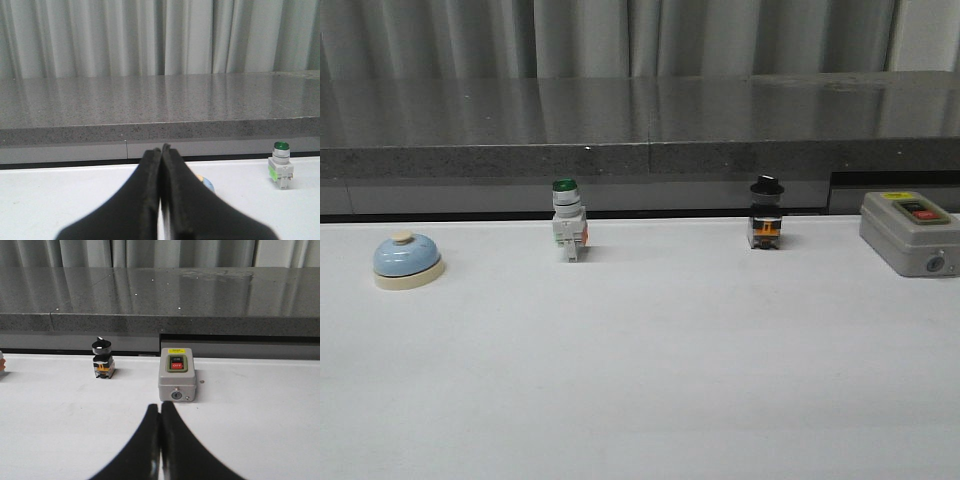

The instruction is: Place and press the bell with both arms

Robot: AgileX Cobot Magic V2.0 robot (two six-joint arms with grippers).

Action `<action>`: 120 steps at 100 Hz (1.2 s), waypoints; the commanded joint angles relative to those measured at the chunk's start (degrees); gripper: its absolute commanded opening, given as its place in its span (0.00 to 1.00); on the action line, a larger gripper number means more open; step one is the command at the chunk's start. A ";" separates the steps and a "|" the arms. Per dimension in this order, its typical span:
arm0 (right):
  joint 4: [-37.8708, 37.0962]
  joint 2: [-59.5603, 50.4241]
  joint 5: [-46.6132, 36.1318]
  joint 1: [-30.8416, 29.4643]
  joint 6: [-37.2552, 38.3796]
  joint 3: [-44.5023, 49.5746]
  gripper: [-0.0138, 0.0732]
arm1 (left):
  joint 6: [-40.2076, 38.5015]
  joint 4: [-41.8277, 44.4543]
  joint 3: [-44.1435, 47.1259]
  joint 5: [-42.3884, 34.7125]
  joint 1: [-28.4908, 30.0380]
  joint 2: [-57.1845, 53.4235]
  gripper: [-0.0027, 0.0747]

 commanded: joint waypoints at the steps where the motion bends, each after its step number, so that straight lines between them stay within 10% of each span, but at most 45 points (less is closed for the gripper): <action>1: -0.76 -1.10 -4.95 -0.31 -0.15 -0.76 0.08 | -0.38 -0.38 2.47 -4.29 0.16 -1.75 0.01; 58: -0.76 -1.10 -4.95 -0.31 -0.15 -0.76 0.08 | -0.38 -0.38 0.90 -6.25 0.16 -1.64 0.01; 120: -0.76 -1.10 -4.95 -0.31 -0.15 -0.76 0.08 | -0.38 -8.61 -35.25 21.91 0.16 29.02 0.01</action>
